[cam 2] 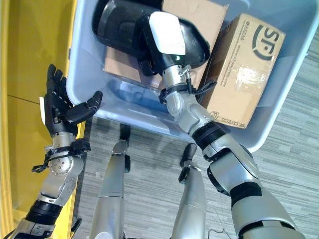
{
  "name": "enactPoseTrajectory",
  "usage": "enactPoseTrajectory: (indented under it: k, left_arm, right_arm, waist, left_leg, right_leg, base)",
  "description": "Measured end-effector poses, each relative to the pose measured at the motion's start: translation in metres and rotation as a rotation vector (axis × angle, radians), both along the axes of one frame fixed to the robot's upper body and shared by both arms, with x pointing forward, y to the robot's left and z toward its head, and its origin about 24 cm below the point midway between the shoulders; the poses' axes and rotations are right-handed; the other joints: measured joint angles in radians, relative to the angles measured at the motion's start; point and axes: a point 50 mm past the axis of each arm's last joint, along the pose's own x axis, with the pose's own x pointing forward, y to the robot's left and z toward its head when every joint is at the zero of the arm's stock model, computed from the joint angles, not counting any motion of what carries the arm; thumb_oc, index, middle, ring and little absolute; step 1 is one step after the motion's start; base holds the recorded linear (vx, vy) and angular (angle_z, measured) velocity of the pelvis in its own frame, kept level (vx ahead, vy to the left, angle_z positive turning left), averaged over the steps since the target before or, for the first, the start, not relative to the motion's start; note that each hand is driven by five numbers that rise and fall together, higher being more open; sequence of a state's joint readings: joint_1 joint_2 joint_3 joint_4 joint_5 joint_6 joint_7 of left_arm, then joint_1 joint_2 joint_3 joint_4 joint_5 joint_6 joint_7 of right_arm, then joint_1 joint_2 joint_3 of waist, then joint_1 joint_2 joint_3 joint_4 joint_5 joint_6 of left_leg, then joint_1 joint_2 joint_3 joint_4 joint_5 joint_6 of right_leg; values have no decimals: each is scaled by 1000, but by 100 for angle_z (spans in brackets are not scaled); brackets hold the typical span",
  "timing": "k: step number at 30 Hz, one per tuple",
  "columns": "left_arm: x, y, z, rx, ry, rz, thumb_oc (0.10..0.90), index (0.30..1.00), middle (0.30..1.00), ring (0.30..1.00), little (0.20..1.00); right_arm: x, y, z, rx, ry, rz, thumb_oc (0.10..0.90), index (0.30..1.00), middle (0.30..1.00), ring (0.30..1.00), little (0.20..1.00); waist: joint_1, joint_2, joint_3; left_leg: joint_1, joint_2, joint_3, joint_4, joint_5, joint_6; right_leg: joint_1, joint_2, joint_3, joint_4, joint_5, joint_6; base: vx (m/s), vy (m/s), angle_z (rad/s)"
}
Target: Move parts from the plastic box to the shelf.
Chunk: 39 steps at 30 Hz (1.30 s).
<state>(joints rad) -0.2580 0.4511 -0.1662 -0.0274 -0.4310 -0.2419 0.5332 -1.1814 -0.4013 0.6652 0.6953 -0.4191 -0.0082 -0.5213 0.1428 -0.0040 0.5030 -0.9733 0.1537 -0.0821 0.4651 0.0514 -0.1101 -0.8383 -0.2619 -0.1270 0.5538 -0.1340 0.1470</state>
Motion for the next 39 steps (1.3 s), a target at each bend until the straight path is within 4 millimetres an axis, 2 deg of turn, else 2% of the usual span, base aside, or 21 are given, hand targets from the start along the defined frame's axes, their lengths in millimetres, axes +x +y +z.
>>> enactPoseTrajectory:
  k: [4, 8, 14, 16, 17, 19, 22, 25, 27, 30, 31, 33, 35, 36, 38, 39]
  left_arm:
    - [0, 0, -8, -27, 38, -6, 900, 1000, 1000, 1000, 1000]
    - [0, 0, -11, -19, 50, -26, 900, 1000, 1000, 1000, 1000]
    - [-8, -1, -20, 2, 78, -79, 900, 1000, 1000, 1000, 1000]
    - [-14, -1, -25, 5, 98, -99, 900, 1000, 1000, 1000, 1000]
    - [-28, -4, -11, -10, 49, -141, 900, 1000, 1000, 1000, 1000]
    - [-44, -6, 11, 14, -59, -199, 900, 1000, 1000, 1000, 1000]
    - [-49, -4, 33, 16, -169, -203, 900, 1000, 1000, 1000, 1000]
    - [-49, 3, 48, 22, -239, -179, 900, 1000, 1000, 1000, 1000]
    - [-51, 6, 50, 31, -245, -179, 900, 1000, 1000, 1000, 1000]
    - [-56, 14, 39, 42, -190, -154, 900, 1000, 1000, 1000, 1000]
    - [-60, 20, 34, 56, -166, -146, 900, 1000, 1000, 1000, 1000]
    - [-62, 24, 32, 60, -154, -134, 900, 1000, 1000, 1000, 1000]
    - [-64, 29, 31, 87, -132, -140, 900, 1000, 1000, 1000, 1000]
    - [-65, 32, 30, 90, -125, -126, 900, 1000, 1000, 1000, 1000]
    - [-67, 37, 29, 100, -118, -118, 900, 1000, 1000, 1000, 1000]
    - [-68, 37, 28, 103, -114, -121, 900, 1000, 1000, 1000, 1000]
  right_arm:
    - [3, -2, -6, -51, 23, -32, 400, 300, 300, 300, 300]
    - [10, -14, -18, -143, 68, -100, 400, 300, 300, 300, 300]
    - [20, -36, -51, -320, 247, -200, 400, 300, 300, 300, 300]
    - [20, -52, -66, -385, 319, -245, 400, 300, 300, 300, 300]
    - [16, -68, -74, -412, 355, -266, 400, 300, 300, 300, 300]
    - [8, -97, -90, -463, 417, -303, 400, 300, 300, 300, 300]
    - [-7, -118, -105, -530, 455, -302, 400, 300, 300, 300, 300]
    - [-23, -118, -98, -586, 438, -214, 400, 300, 300, 300, 300]
    - [-41, -123, -84, -577, 407, -151, 400, 300, 300, 300, 300]
    - [-64, -128, -67, -563, 356, -83, 400, 300, 300, 300, 300]
    - [-75, -133, -53, -534, 333, -65, 400, 300, 300, 300, 300]
    - [-86, -141, -33, -494, 287, -59, 400, 300, 300, 300, 300]
    - [-100, -148, -18, -445, 263, -58, 400, 300, 300, 300, 300]
    - [-103, -150, -11, -425, 253, -42, 400, 300, 300, 300, 300]
    - [-107, -154, 0, -436, 250, -41, 400, 300, 300, 300, 300]
    - [-108, -157, 3, -434, 254, -47, 400, 300, 300, 300, 300]
  waist:
    - [5, 1, 0]
    - [23, 1, 0]
    - [53, -1, 2]
    - [68, -1, 3]
    - [67, -14, 11]
    - [87, -14, 12]
    - [90, -13, 13]
    - [66, -14, 13]
    - [62, -15, 13]
    - [38, -17, 10]
    - [27, -17, 6]
    - [-2, -20, -5]
    - [-5, -22, -8]
    - [-26, -23, -9]
    - [-29, -23, -13]
    - [-36, -22, -37]
  left_leg:
    - [36, 3, -2, -7, -5, 4]
    - [100, 5, 6, -24, -11, 10]
    - [275, 5, 22, -76, -17, 10]
    - [341, 4, 31, -92, -19, 14]
    - [365, 11, 35, -91, -32, 11]
    - [409, 5, 35, -105, -32, 12]
    - [479, 4, 62, -122, -39, 17]
    - [544, 18, 87, -138, -50, 19]
    - [573, 22, 108, -155, -50, 18]
    - [639, 25, 123, -187, -48, 15]
    - [670, 22, 129, -213, -45, 10]
    - [688, 34, 135, -228, -43, 7]
    - [722, 37, 153, -249, -37, 0]
    - [745, 39, 160, -261, -37, 0]
    - [782, 42, 171, -277, -37, -1]
    - [787, 46, 186, -281, -37, -1]
  right_leg:
    - [57, 8, -7, -48, 15, -3]
    - [140, 13, -12, -100, 31, 3]
    - [332, 17, -21, -208, 55, 17]
    - [417, 18, -28, -255, 70, 26]
    - [435, 16, -24, -257, 64, 24]
    - [492, 21, -29, -303, 79, 30]
    - [577, 20, -19, -374, 117, 42]
    - [654, 23, -7, -455, 150, 35]
    - [683, 29, 3, -497, 172, 36]
    - [746, 28, 7, -540, 185, 41]
    - [778, 34, 5, -574, 197, 40]
    - [794, 41, 8, -603, 212, 33]
    - [821, 46, 16, -628, 217, 34]
    - [839, 47, 18, -639, 219, 31]
    - [855, 48, 38, -639, 219, 31]
    - [850, 49, 42, -639, 218, 31]
  base:
    - [-9, -36, -2]
    - [-9, -65, 0]
    - [14, -85, -1]
    - [26, -119, -3]
    - [-11, -42, 1]
    - [14, -17, -2]
    - [33, -36, -14]
    - [66, -52, -22]
    - [77, -75, -16]
    - [99, -84, -13]
    - [41, -26, -11]
    - [110, -79, -16]
    - [148, -111, -18]
    - [96, -62, -15]
    - [62, -32, -28]
    - [71, -56, -31]
